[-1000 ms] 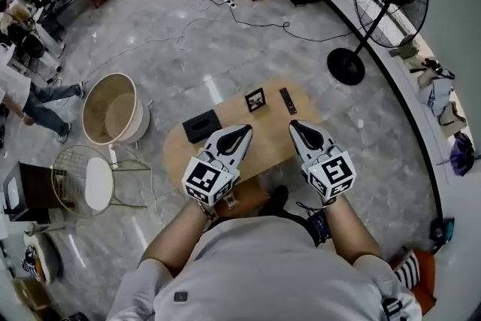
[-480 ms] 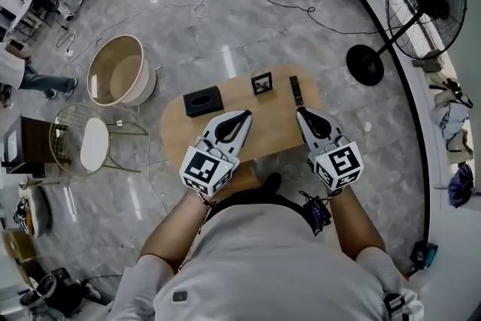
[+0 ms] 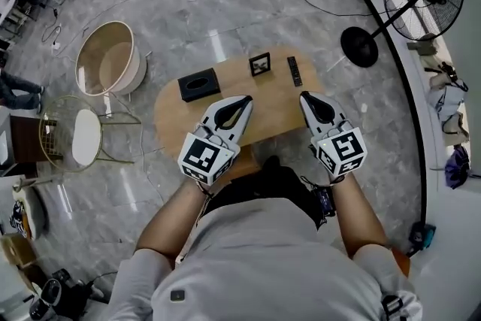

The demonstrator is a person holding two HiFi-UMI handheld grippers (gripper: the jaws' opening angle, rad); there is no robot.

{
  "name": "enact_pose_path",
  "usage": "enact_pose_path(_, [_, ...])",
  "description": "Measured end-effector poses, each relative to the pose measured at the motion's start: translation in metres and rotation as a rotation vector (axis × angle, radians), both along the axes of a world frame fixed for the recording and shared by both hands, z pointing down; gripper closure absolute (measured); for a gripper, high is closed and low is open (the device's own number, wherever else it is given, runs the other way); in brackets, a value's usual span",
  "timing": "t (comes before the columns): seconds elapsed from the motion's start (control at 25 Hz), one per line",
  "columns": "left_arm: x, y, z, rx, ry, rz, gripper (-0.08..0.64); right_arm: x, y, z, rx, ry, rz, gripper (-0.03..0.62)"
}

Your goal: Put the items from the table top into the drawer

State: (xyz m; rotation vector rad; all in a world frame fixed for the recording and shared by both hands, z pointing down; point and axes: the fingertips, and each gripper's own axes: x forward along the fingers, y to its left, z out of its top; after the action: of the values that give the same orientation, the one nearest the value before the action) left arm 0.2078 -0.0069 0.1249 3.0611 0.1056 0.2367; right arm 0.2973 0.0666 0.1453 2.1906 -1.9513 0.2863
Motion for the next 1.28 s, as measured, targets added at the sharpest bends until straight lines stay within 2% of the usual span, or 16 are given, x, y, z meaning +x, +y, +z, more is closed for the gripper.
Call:
enact_pose_path(0.2, [0.016,-0.004,0.026,-0.014,-0.024,0.018,0.551,0.023,-0.001,0.027,-0.037,-0.024,0.053,0.563])
enact_pose_path(0.44, [0.069,-0.015,0.071,0.006,-0.062,0.044,0.551,0.081,-0.01,0.079,-0.054,-0.073,0.071,0.558])
enact_pose_path(0.52, [0.088,-0.026,0.095,-0.009,-0.097,0.045,0.551,0.106,-0.019,0.104,-0.075,-0.092,0.071,0.552])
enact_pose_path(0.64, [0.112,-0.034,0.137,-0.04,-0.154,0.052,0.551,0.139,-0.028,0.15,-0.123,-0.13,0.088,0.485])
enact_pose_path(0.8, [0.143,-0.039,0.186,-0.076,-0.182,0.05,0.551,0.18,-0.039,0.209,-0.175,-0.16,0.104,0.434])
enact_pose_path(1.0, [0.184,-0.039,0.255,-0.149,-0.272,0.033,0.551,0.224,-0.048,0.281,-0.237,-0.226,0.118,0.423])
enact_pose_path(1.12, [0.21,-0.047,0.288,-0.147,-0.262,0.033,0.551,0.247,-0.054,0.325,-0.273,-0.262,0.13,0.409])
enact_pose_path(1.28, [0.234,-0.055,0.328,-0.169,-0.289,0.015,0.551,0.267,-0.059,0.376,-0.323,-0.297,0.144,0.386])
